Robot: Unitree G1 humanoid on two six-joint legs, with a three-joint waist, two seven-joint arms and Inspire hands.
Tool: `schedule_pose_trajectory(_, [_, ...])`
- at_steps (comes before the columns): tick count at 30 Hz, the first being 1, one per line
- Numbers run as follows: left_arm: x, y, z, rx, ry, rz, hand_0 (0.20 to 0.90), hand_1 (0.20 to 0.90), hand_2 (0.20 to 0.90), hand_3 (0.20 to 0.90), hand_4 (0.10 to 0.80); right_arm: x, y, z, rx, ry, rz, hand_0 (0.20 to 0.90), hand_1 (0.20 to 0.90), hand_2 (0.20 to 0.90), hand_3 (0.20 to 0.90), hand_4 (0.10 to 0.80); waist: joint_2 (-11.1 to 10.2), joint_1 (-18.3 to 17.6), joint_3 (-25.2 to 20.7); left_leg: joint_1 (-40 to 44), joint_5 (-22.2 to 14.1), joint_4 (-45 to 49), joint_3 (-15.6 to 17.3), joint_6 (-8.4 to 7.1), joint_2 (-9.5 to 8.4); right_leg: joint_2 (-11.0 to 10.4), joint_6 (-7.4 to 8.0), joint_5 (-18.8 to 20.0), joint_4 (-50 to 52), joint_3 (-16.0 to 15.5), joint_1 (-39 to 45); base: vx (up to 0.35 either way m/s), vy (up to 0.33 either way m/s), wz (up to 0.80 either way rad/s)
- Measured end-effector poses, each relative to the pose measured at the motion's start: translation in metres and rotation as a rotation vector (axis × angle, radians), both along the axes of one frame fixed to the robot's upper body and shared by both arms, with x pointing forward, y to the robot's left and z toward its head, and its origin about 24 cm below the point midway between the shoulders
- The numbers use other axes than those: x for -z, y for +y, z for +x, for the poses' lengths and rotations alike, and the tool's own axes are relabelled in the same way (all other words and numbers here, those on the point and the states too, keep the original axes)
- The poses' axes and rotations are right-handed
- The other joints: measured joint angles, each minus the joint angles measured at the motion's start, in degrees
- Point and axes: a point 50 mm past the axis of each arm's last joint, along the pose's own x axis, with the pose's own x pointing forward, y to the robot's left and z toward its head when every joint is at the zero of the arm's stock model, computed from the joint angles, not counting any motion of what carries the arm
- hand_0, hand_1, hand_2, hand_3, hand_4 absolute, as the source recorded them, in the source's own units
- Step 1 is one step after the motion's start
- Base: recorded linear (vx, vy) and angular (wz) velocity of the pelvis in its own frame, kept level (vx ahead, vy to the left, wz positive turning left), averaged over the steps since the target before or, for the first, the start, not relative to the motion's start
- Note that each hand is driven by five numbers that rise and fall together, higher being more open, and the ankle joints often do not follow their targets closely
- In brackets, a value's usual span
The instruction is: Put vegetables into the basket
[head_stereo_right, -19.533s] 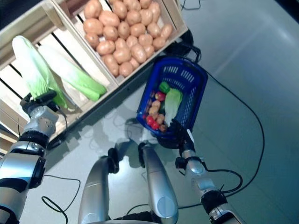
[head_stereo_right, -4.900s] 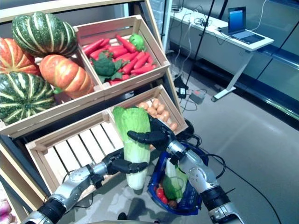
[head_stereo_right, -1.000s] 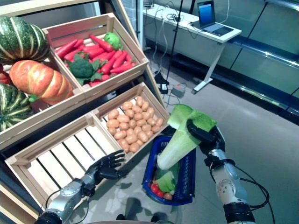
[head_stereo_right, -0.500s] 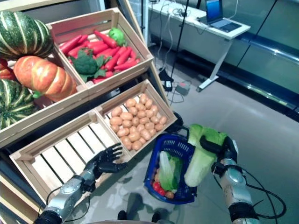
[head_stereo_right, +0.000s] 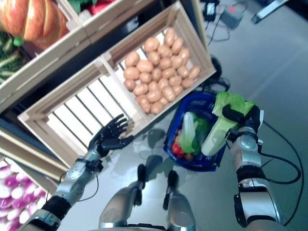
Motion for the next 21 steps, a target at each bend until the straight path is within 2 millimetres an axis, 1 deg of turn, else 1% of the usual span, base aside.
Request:
schedule_pose_trajectory(1, [0.0, 0.001, 0.001, -0.009, 0.004, 0.003, 0.9, 0.9, 0.9, 0.9, 0.8, 0.001, -0.001, 0.0, 0.006, 0.006, 0.003, 0.3, 0.3, 0.3, 0.3, 0.4, -0.08, 0.2, 0.06, -1.62, -0.6, 2.06, 0.02, 0.16, -0.52, -0.85, -0.08, -1.85, 4.1, -0.17, -2.37, -0.106, 0.004, 0.24])
schedule_pose_trajectory(2, [0.001, 0.003, 0.001, -0.017, 0.009, 0.006, 0.9, 0.9, 0.9, 0.9, 0.8, 0.0, -0.002, 0.001, 0.011, 0.008, 0.006, 0.3, 0.3, 0.3, 0.3, 0.4, -0.12, 0.32, 0.14, -3.42, -1.68, 4.91, 0.1, 0.37, -1.01, -2.21, -0.11, -3.77, 8.41, -0.91, -4.51, -0.078, 0.005, 0.21])
schedule_pose_trajectory(3, [0.001, 0.003, 0.001, -0.021, 0.011, 0.003, 0.9, 0.9, 0.9, 0.9, 0.8, -0.001, -0.002, 0.002, 0.013, 0.007, 0.006, 0.3, 0.3, 0.3, 0.3, 0.4, -0.18, 0.25, 0.24, -4.17, -2.32, 6.29, 0.13, 0.47, -1.21, -2.75, -0.2, -4.63, 10.22, -1.03, -5.41, -0.049, 0.007, 0.2])
schedule_pose_trajectory(5, [0.002, 0.006, 0.001, -0.036, 0.018, -0.011, 0.9, 0.9, 0.9, 0.9, 0.8, -0.006, -0.001, 0.005, 0.012, -0.007, 0.006, 0.3, 0.3, 0.3, 0.3, 0.4, -0.14, 0.27, 0.61, -8.59, -5.08, 13.9, 0.17, 0.82, -2.2, -5.36, -0.23, -8.47, 19.01, -1.14, -9.75, -0.089, 0.013, 0.2])
schedule_pose_trajectory(7, [0.0, 0.007, 0.001, -0.039, 0.002, -0.012, 0.9, 0.9, 0.9, 0.9, 0.8, -0.015, -0.001, 0.009, 0.007, -0.028, -0.001, 0.3, 0.3, 0.3, 0.3, 0.4, -0.22, 0.23, 0.86, -13.35, -8.07, 21.66, 0.23, 1.2, -2.66, -7.39, -1.0, -12.09, 26.51, -0.93, -14.15, -0.049, 0.015, 0.17])
schedule_pose_trajectory(8, [0.0, 0.007, 0.0, -0.04, -0.001, -0.012, 0.9, 0.9, 0.9, 0.9, 0.8, -0.018, -0.001, 0.01, 0.007, -0.037, -0.004, 0.3, 0.3, 0.3, 0.3, 0.4, -0.14, 0.18, 0.94, -15.59, -9.65, 24.89, 0.2, 1.59, -2.67, -7.99, -1.53, -13.58, 29.74, -0.6, -16.09, -0.035, 0.005, 0.11])
schedule_pose_trajectory(9, [0.0, 0.008, 0.0, -0.041, 0.001, -0.01, 0.9, 0.9, 0.9, 0.9, 0.8, -0.021, 0.0, 0.011, 0.005, -0.044, -0.004, 0.3, 0.3, 0.3, 0.3, 0.4, -0.17, 0.31, 0.99, -18.02, -10.91, 28.99, 0.39, 1.58, -2.78, -8.56, -2.15, -14.9, 33.38, -0.43, -18.45, -0.062, -0.01, 0.05])
schedule_pose_trajectory(11, [0.0, 0.011, -0.002, -0.054, -0.006, -0.009, 0.9, 0.9, 0.9, 0.9, 0.8, -0.025, 0.0, 0.013, 0.004, -0.055, -0.004, 0.3, 0.3, 0.3, 0.3, 0.4, -0.23, 0.44, 1.26, -22.36, -13.56, 35.57, 0.26, 1.74, -2.54, -9.28, -2.92, -17.51, 39.81, 0.41, -22.43, 0.0, 0.0, 0.0])
schedule_pose_trajectory(12, [-0.003, 0.012, -0.001, -0.066, -0.025, -0.016, 0.9, 0.9, 0.9, 0.9, 0.8, -0.024, 0.0, 0.013, 0.005, -0.053, -0.001, 0.3, 0.3, 0.3, 0.3, 0.4, -0.18, 0.46, 1.32, -23.96, -14.31, 37.68, 0.28, 1.34, -2.31, -9.52, -2.22, -18.01, 41.7, 0.64, -23.82, -0.035, -0.021, 0.0])
schedule_pose_trajectory(14, [-0.009, 0.015, 0.001, -0.084, -0.058, -0.007, 0.9, 0.9, 0.9, 0.9, 0.8, -0.024, 0.0, 0.013, 0.007, -0.058, 0.015, 0.3, 0.3, 0.3, 0.3, 0.4, -0.16, 0.28, 1.34, -27.02, -15.07, 41.24, 0.26, 1.29, -2.23, -9.71, -2.71, -18.84, 45.16, 1.04, -26.87, -0.044, -0.006, -0.02])
schedule_pose_trajectory(16, [-0.016, 0.016, 0.002, -0.09, -0.093, -0.007, 0.9, 0.9, 0.9, 0.9, 0.8, -0.024, -0.001, 0.012, 0.021, -0.063, 0.026, 0.3, 0.3, 0.3, 0.3, 0.4, -0.13, 0.18, 1.37, -29.68, -15.62, 43.97, 0.35, 1.19, -2.17, -10.06, -2.79, -19.58, 48.09, 1.49, -29.61, 0.0, 0.0, 0.0])
schedule_pose_trajectory(19, [-0.026, 0.014, 0.004, -0.088, -0.149, -0.021, 0.9, 0.9, 0.9, 0.9, 0.8, -0.021, -0.001, 0.011, 0.032, -0.053, 0.028, 0.3, 0.3, 0.3, 0.3, 0.4, 0.05, -0.02, 1.42, -32.96, -16.35, 47.92, 0.65, 1.37, -1.69, -10.22, -3.42, -20.66, 52.17, 2.15, -33.03, -0.03, 0.012, -0.03])
schedule_pose_trajectory(20, [-0.029, 0.013, 0.004, -0.088, -0.164, -0.025, 0.9, 0.9, 0.9, 0.9, 0.8, -0.021, -0.001, 0.011, 0.033, -0.05, 0.029, 0.639, 0.639, 0.639, 0.639, 0.626, 0.06, -0.13, 1.42, -33.71, -16.46, 48.64, 0.51, 1.21, -1.62, -10.21, -3.7, -20.86, 52.97, 2.15, -33.76, -0.033, -0.002, -0.01])
schedule_pose_trajectory(21, [-0.032, 0.012, 0.005, -0.089, -0.179, -0.027, 0.9, 0.9, 0.9, 0.9, 0.8, -0.021, -0.001, 0.011, 0.035, -0.047, 0.03, 0.9, 0.9, 0.9, 0.9, 0.8, 0.06, -0.21, 1.42, -34.39, -16.53, 49.37, 0.41, 1.08, -1.56, -10.23, -3.98, -21.05, 53.76, 2.16, -34.46, 0.0, 0.0, 0.0])
